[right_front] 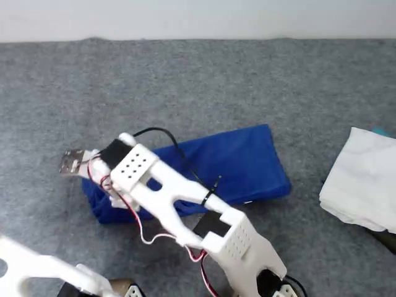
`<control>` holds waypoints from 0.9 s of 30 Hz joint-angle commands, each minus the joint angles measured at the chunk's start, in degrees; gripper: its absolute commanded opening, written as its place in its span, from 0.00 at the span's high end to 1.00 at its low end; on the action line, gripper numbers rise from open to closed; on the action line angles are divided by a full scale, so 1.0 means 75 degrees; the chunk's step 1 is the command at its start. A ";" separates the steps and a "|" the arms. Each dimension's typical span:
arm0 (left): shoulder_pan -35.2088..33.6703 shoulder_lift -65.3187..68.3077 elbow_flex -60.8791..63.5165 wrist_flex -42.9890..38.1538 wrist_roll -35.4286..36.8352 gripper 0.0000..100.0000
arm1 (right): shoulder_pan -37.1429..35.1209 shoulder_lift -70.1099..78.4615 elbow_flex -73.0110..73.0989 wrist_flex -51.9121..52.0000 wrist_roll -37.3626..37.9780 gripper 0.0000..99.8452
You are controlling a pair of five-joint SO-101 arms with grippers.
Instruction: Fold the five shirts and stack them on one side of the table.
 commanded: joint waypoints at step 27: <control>0.0047 -0.0246 -0.0076 -0.0105 -0.0023 0.98 | -0.0873 -0.1389 0.1325 0.1131 -0.0469 0.77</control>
